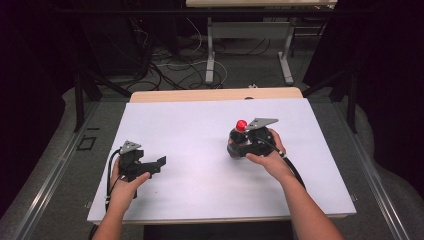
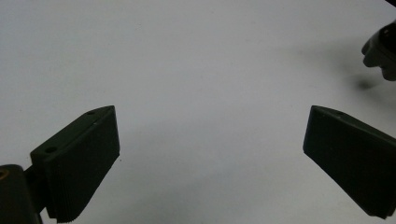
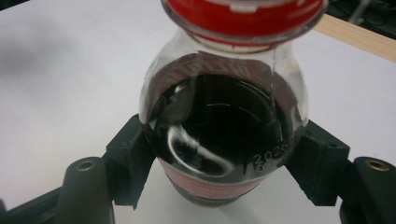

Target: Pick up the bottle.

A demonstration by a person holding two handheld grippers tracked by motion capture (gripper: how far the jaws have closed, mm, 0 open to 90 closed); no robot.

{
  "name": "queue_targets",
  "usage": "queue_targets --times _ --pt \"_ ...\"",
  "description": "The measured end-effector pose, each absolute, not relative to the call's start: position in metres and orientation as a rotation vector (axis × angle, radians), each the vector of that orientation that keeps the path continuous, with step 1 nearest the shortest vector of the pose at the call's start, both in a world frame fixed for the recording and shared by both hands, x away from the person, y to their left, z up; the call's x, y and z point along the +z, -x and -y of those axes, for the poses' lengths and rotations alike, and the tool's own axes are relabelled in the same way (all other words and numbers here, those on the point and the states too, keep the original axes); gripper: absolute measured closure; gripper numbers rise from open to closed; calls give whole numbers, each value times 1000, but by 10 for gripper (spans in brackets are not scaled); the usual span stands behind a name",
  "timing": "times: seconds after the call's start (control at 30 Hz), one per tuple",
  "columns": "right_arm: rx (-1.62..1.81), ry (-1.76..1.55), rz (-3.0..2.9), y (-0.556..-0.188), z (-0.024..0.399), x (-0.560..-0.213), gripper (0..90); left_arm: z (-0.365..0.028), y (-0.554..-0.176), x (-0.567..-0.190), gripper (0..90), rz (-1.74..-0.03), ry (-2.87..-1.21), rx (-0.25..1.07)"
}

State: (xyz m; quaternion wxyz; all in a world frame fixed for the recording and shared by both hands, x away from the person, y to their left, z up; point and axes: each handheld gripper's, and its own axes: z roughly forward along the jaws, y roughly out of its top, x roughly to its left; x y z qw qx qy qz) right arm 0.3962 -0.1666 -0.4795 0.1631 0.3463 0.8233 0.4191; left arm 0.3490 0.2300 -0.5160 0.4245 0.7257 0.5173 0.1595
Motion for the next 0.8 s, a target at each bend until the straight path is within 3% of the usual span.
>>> queue_targets --times 0.43,0.8 --pt "1186 -814 -2507 -354 163 -464 301 -223 -342 -502 117 -1217 -1814 374" --pt "1143 -752 -2553 -344 150 -476 302 -194 -334 -487 153 -1062 -1900 329"
